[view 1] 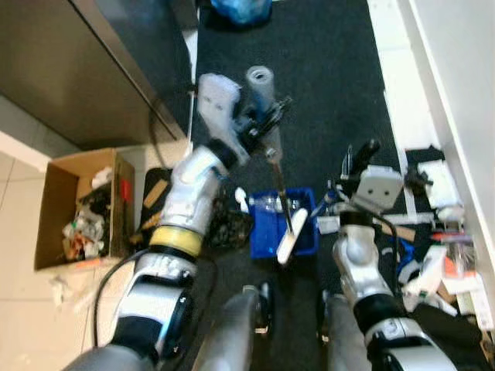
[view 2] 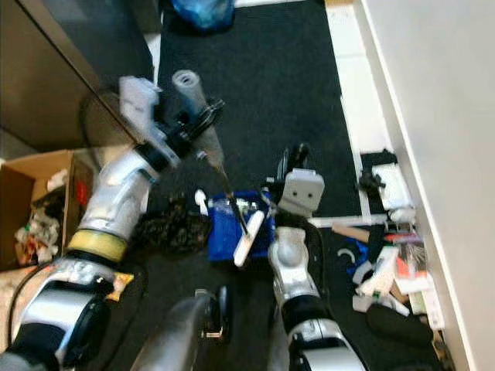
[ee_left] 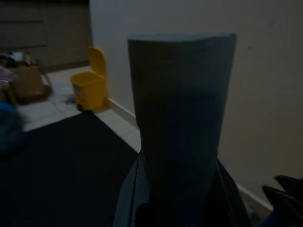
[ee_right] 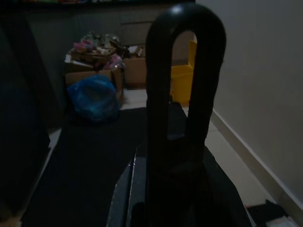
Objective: Sweep floor
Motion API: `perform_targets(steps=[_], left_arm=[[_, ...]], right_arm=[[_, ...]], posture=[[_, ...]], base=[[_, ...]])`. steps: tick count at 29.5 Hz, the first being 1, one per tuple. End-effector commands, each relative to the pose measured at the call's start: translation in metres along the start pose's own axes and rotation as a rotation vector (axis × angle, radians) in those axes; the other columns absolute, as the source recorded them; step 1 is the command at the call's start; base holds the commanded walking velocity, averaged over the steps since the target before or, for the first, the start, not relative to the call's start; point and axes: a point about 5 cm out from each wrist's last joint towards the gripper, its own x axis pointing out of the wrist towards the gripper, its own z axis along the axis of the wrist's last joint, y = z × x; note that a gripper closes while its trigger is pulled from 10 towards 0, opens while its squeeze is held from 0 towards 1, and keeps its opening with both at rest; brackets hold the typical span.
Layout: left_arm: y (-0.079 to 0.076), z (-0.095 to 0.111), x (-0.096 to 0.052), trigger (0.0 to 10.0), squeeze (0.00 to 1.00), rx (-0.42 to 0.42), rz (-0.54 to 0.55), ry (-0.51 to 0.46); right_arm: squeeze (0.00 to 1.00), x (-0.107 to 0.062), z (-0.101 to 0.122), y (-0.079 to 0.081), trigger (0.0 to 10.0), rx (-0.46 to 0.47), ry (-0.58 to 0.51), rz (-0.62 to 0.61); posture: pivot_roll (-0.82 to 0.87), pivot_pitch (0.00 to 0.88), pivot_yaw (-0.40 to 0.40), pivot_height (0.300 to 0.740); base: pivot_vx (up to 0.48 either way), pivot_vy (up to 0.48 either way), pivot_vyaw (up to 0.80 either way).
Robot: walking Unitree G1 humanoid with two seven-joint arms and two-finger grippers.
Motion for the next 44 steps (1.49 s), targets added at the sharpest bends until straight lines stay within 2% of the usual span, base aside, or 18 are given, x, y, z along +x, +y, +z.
perform_targets(steps=[1, 3, 4, 5, 11, 13, 15, 16, 20, 22, 25, 31, 35, 36, 38, 39, 40, 44], left_arm=[[0.007, 0.013, -0.009, 10.0, 0.05, 0.032, 0.006, -0.017], [0.013, 0.028, -0.024, 10.0, 0.05, 0.061, 0.019, -0.004], [0.013, 0.028, -0.024, 10.0, 0.05, 0.061, 0.019, -0.004], [0.011, 0.045, -0.031, 10.0, 0.05, 0.030, 0.033, -0.021], [0.002, 0.061, -0.034, 10.0, 0.03, -0.068, 0.044, -0.030], [-0.003, 0.062, -0.037, 10.0, 0.02, -0.048, 0.039, 0.000], [-0.004, 0.052, -0.046, 10.0, 0.02, 0.030, 0.091, 0.106], [-0.004, 0.052, -0.046, 10.0, 0.02, 0.030, 0.091, 0.106], [0.005, 0.034, -0.064, 10.0, 0.02, 0.152, 0.227, 0.302], [0.008, 0.032, -0.069, 10.0, 0.01, 0.117, 0.301, 0.373], [0.004, 0.032, -0.072, 10.0, 0.02, 0.075, 0.342, 0.409], [0.000, 0.030, -0.078, 10.0, 0.00, 0.061, 0.390, 0.429], [0.000, 0.000, -0.090, 10.0, 0.00, -0.003, 0.554, 0.471], [0.000, 0.000, -0.090, 10.0, 0.00, -0.003, 0.554, 0.471], [0.004, -0.016, -0.096, 10.0, 0.00, -0.045, 0.667, 0.505], [0.004, -0.016, -0.096, 10.0, 0.00, -0.045, 0.667, 0.505], [0.005, -0.023, -0.102, 10.0, 0.00, -0.115, 0.749, 0.487], [0.000, -0.025, -0.105, 10.0, 0.00, -0.094, 0.737, 0.471]], right_arm=[[0.00, -0.005, -0.002, 0.003, 10.0, -0.018, -0.002, 0.020], [0.00, -0.008, -0.008, -0.003, 10.0, -0.039, 0.020, 0.005], [0.00, -0.008, -0.008, -0.003, 10.0, -0.039, 0.020, 0.005], [0.00, -0.008, -0.013, -0.012, 10.0, -0.025, 0.052, -0.035], [0.00, -0.006, -0.017, -0.027, 10.0, 0.032, 0.090, -0.117], [0.00, -0.004, -0.016, -0.034, 10.0, 0.052, 0.093, -0.146], [0.00, 0.000, -0.012, -0.046, 10.0, 0.083, 0.083, -0.191], [0.00, 0.000, -0.012, -0.046, 10.0, 0.083, 0.083, -0.191], [0.00, 0.005, -0.006, -0.059, 10.0, 0.102, 0.063, -0.230], [0.00, 0.006, -0.005, -0.066, 10.0, 0.096, 0.058, -0.238], [0.00, 0.006, -0.006, -0.070, 10.0, 0.095, 0.061, -0.243], [0.00, 0.008, -0.004, -0.075, 10.0, 0.099, 0.055, -0.251], [0.00, 0.016, 0.012, -0.073, 10.0, 0.112, 0.001, -0.227], [0.00, 0.016, 0.012, -0.073, 10.0, 0.112, 0.001, -0.227], [0.00, 0.020, 0.019, -0.073, 10.0, 0.112, -0.023, -0.219], [0.00, 0.020, 0.019, -0.073, 10.0, 0.112, -0.023, -0.219], [0.00, 0.022, 0.024, -0.075, 10.0, 0.120, -0.038, -0.224], [0.00, 0.023, 0.029, -0.076, 10.0, 0.129, -0.049, -0.232]], posture=[[0.10, 0.313, 0.178, 0.740], [0.11, 0.297, 0.175, 0.740], [0.11, 0.297, 0.175, 0.740], [0.12, 0.284, 0.173, 0.740], [0.12, 0.271, 0.172, 0.740], [0.12, 0.260, 0.172, 0.740], [0.12, 0.242, 0.173, 0.740], [0.12, 0.242, 0.173, 0.740], [0.12, 0.220, 0.171, 0.740], [0.14, 0.190, 0.164, 0.740], [0.15, 0.179, 0.160, 0.740], [0.15, 0.150, 0.139, 0.740], [0.14, 0.113, 0.111, 0.740], [0.14, 0.113, 0.111, 0.740], [0.13, 0.102, 0.104, 0.740], [0.13, 0.102, 0.104, 0.740], [0.13, 0.078, 0.093, 0.740], [0.14, 0.066, 0.091, 0.740]], base=[[0.000, 0.000, 0.00], [0.000, 0.000, 0.00], [0.000, 0.000, 0.00], [0.000, 0.000, 0.00], [0.000, 0.000, 0.00], [0.000, 0.000, 0.00], [0.000, 0.000, 0.00], [0.000, 0.000, 0.00], [0.000, 0.000, 0.00], [0.000, 0.000, 0.00], [0.000, 0.000, 0.00], [0.000, 0.000, 0.00], [0.000, 0.000, 0.00], [0.000, 0.000, 0.00], [0.000, 0.000, 0.00], [0.000, 0.000, 0.00], [0.000, 0.000, 0.00], [0.000, 0.000, 0.00]])
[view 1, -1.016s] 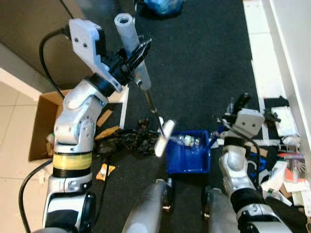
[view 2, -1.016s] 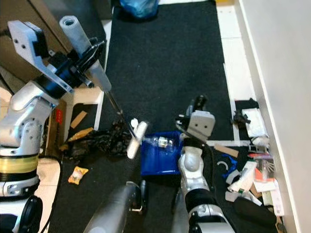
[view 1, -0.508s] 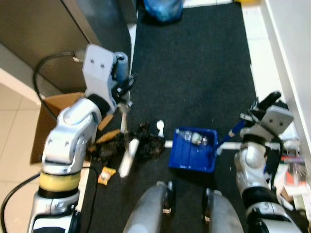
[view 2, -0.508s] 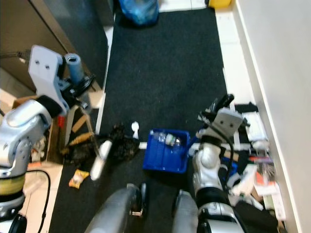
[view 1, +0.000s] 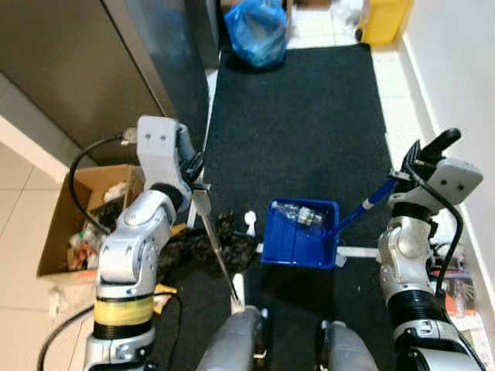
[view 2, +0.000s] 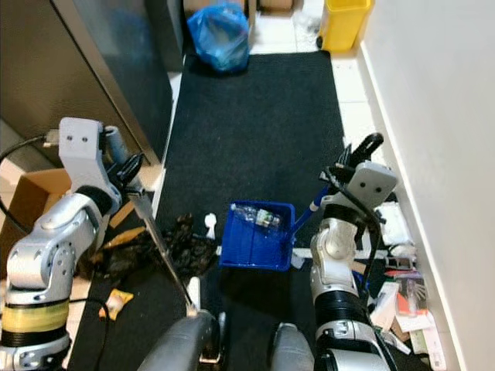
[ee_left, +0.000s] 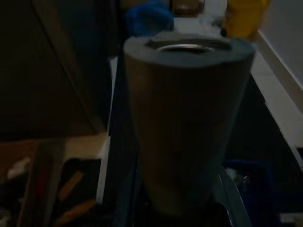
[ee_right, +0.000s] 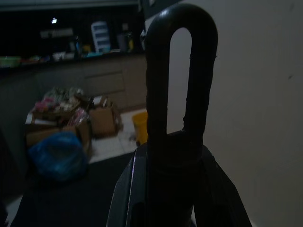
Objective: Sweep floor
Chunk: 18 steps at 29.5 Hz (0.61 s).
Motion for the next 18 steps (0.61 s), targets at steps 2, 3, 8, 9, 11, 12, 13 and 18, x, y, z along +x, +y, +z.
perform_targets(steps=[2, 3, 8, 9, 11, 12, 13, 18], left_arm=[[0.002, 0.000, -0.003, 10.0, 0.00, 0.028, 0.011, -0.021], [0.002, -0.002, -0.003, 10.0, 0.00, 0.046, 0.015, -0.019], [0.001, -0.004, 0.000, 10.0, 0.00, 0.074, 0.027, -0.022], [0.001, -0.003, 0.001, 10.0, 0.00, 0.098, 0.024, -0.034], [-0.004, -0.003, 0.005, 10.0, 0.00, 0.110, -0.007, -0.057], [-0.004, -0.003, 0.005, 10.0, 0.00, 0.110, -0.007, -0.057], [-0.006, -0.003, 0.006, 10.0, 0.00, 0.105, -0.019, -0.070], [-0.008, -0.003, 0.012, 10.0, 0.00, 0.116, 0.001, -0.104]], right_arm=[[0.00, 0.002, 0.007, 0.000, 10.0, 0.018, -0.023, -0.008], [0.00, 0.002, 0.007, 0.001, 10.0, 0.017, -0.020, -0.008], [0.00, 0.001, 0.005, 0.003, 10.0, 0.014, 0.001, -0.002], [0.00, 0.001, 0.005, 0.005, 10.0, 0.011, 0.004, 0.005], [0.00, 0.001, 0.005, 0.007, 10.0, 0.002, 0.007, 0.016], [0.00, 0.001, 0.005, 0.007, 10.0, 0.002, 0.007, 0.016], [0.00, 0.002, 0.005, 0.008, 10.0, -0.001, 0.008, 0.020], [0.00, 0.001, 0.003, 0.015, 10.0, 0.003, 0.024, 0.061]], posture=[[0.14, 0.063, 0.090, 0.740], [0.14, 0.063, 0.090, 0.740], [0.14, 0.048, 0.083, 0.740], [0.14, 0.045, 0.081, 0.740], [0.13, 0.030, 0.067, 0.740], [0.13, 0.030, 0.067, 0.740], [0.13, 0.027, 0.063, 0.740], [0.13, 0.024, 0.043, 0.740]], base=[[0.000, 0.000, 0.00], [0.000, 0.000, 0.00], [0.000, 0.000, 0.00], [0.000, 0.000, 0.00], [0.000, 0.000, 0.00], [0.000, 0.000, 0.00], [0.000, 0.000, 0.00], [0.000, 0.000, 0.00]])
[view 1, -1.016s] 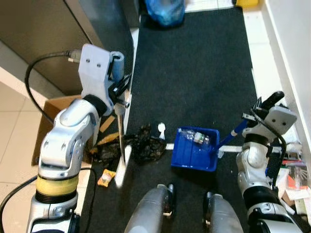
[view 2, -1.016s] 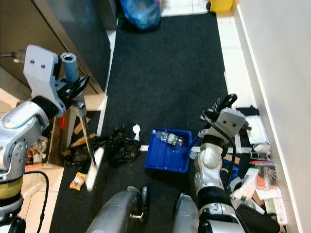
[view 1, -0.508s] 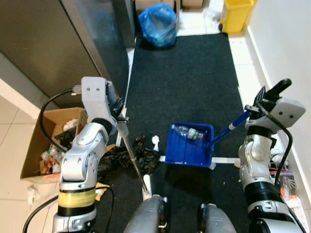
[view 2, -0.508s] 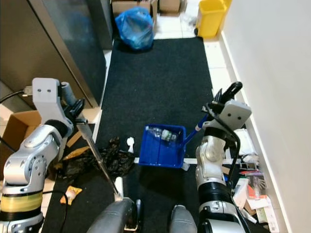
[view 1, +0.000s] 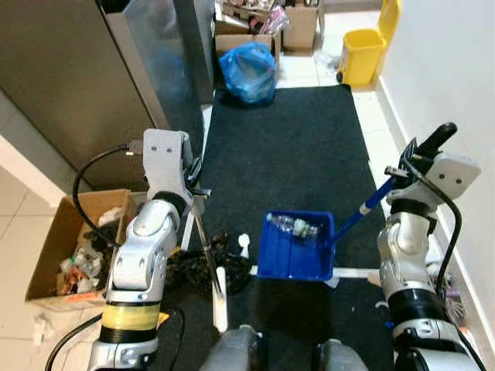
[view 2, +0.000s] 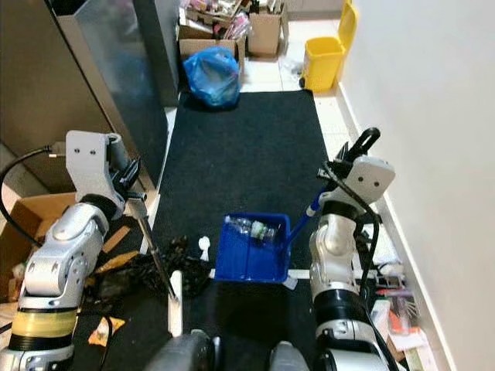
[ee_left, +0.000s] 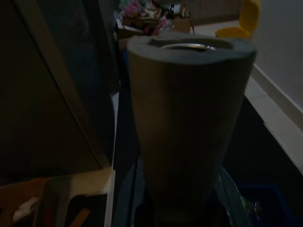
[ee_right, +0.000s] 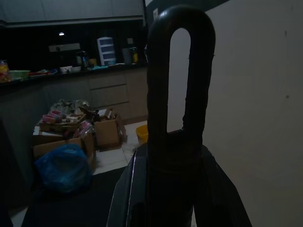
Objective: Sweep floor
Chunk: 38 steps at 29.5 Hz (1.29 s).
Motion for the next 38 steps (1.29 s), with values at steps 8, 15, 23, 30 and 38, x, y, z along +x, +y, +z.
perform_targets(steps=[8, 15, 23, 30, 38], left_arm=[[-0.009, 0.004, 0.006, 10.0, 0.00, 0.034, 0.001, -0.050], [-0.012, 0.001, 0.008, 10.0, 0.00, 0.036, -0.006, -0.063], [-0.014, 0.000, 0.010, 10.0, 0.00, 0.036, -0.009, -0.069], [-0.015, -0.001, 0.011, 10.0, 0.00, 0.038, -0.012, -0.074], [-0.015, -0.002, 0.011, 10.0, 0.00, 0.038, -0.013, -0.074]], right_arm=[[0.00, 0.003, 0.007, 0.009, 10.0, 0.031, -0.020, 0.033], [0.00, 0.007, 0.009, 0.009, 10.0, 0.027, -0.019, 0.045], [0.00, 0.008, 0.009, 0.009, 10.0, 0.030, -0.018, 0.052], [0.00, 0.008, 0.009, 0.008, 10.0, 0.037, -0.013, 0.049], [0.00, 0.008, 0.009, 0.007, 10.0, 0.036, -0.012, 0.047]], posture=[[0.13, 0.026, 0.032, 0.740], [0.12, 0.019, 0.024, 0.740], [0.12, 0.014, 0.026, 0.740], [0.11, 0.011, 0.027, 0.740], [0.11, 0.016, 0.026, 0.740]], base=[[0.000, 0.000, 0.00], [0.000, 0.000, 0.00], [0.000, 0.000, 0.00], [0.000, 0.000, -0.46], [0.000, 0.000, -0.49]])
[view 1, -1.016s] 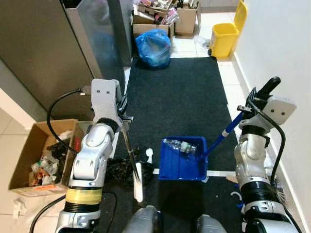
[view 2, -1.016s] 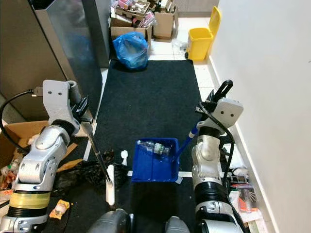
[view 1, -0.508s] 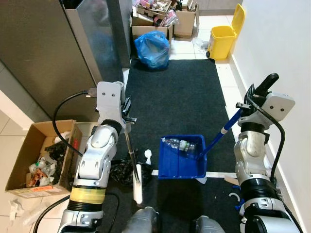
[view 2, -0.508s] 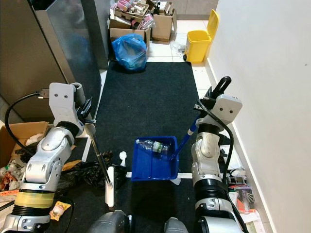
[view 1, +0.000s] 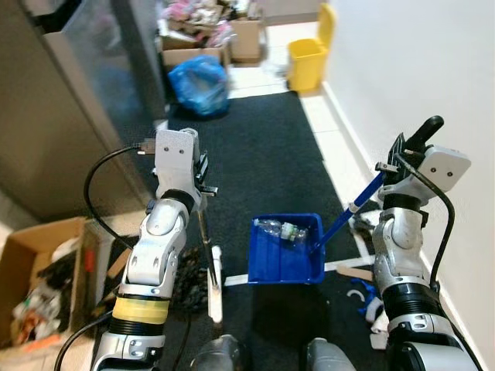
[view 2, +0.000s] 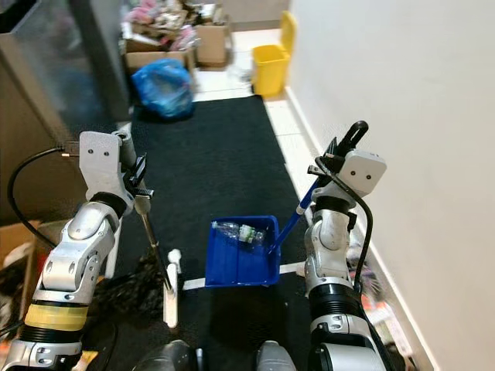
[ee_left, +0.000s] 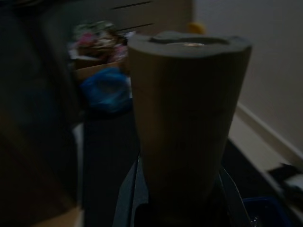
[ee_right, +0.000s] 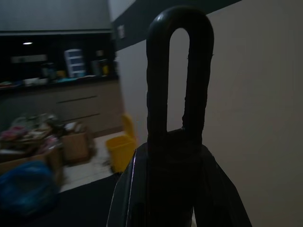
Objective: Sweep floor
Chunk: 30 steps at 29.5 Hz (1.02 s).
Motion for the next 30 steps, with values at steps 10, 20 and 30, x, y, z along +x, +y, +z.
perform_targets(steps=[10, 20, 30], left_arm=[[-0.0022, 0.0046, 0.0007, 10.0, 0.00, 0.003, -0.004, -0.031], [-0.0021, 0.0039, 0.0003, 10.0, 0.00, 0.002, -0.001, -0.029], [-0.0022, 0.0035, 0.0004, 10.0, 0.00, 0.001, 0.001, -0.027]], right_arm=[[0.00, 0.0015, 0.0035, -0.0001, 10.0, 0.003, -0.014, 0.001], [0.00, 0.0012, 0.0026, 0.0006, 10.0, 0.002, -0.008, 0.005], [0.00, 0.0015, 0.0020, 0.0009, 10.0, 0.000, -0.004, 0.007]], posture=[[0.12, 0.022, 0.026, 0.740], [0.12, 0.027, 0.024, 0.740], [0.12, 0.029, 0.022, 0.740]], base=[[0.000, 0.000, -0.49], [0.000, 0.000, -0.50], [0.000, 0.000, -0.60]])
